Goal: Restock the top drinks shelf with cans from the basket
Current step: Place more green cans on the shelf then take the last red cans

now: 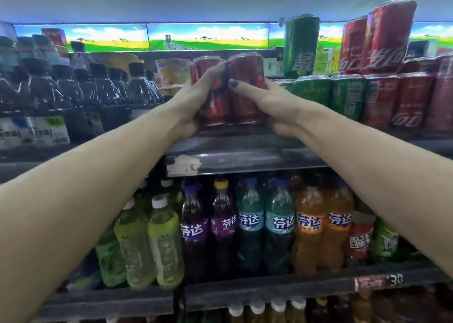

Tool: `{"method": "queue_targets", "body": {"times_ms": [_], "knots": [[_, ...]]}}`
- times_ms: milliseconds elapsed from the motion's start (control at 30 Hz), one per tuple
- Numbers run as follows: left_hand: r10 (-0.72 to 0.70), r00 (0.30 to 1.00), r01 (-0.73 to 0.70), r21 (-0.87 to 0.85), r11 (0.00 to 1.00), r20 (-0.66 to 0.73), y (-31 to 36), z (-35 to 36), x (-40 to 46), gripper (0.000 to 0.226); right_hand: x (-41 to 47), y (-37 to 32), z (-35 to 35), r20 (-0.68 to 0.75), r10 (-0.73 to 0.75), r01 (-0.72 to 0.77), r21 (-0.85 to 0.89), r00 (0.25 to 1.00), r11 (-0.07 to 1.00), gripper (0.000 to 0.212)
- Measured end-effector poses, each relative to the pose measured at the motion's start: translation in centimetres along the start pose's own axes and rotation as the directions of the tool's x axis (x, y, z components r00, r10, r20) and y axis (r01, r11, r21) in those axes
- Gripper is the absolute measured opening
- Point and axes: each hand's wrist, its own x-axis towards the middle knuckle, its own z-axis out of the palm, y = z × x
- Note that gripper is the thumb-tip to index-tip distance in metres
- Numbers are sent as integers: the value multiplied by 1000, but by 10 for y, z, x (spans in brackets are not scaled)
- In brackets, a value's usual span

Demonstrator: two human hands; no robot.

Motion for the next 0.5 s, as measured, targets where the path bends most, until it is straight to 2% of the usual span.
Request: {"method": "queue_targets", "body": {"times_ms": [200, 300, 367, 500], "knots": [[-99, 990, 94, 51, 994, 99, -9, -7, 13, 62, 0, 0, -10, 27, 205, -201, -113, 978, 973, 32], [-138, 983, 118, 157, 980, 121, -8, -16, 13, 69, 3, -1, -11, 51, 243, -232, -162, 969, 959, 33], [-141, 980, 110, 210, 971, 143, -11, -20, 13, 64, 7, 1, -12, 42, 254, -244, -166, 966, 955, 33], [-93, 982, 55, 225, 973, 162, -15, -22, 10, 55, 12, 6, -12, -51, 249, -254, -216, 967, 943, 31]]}}
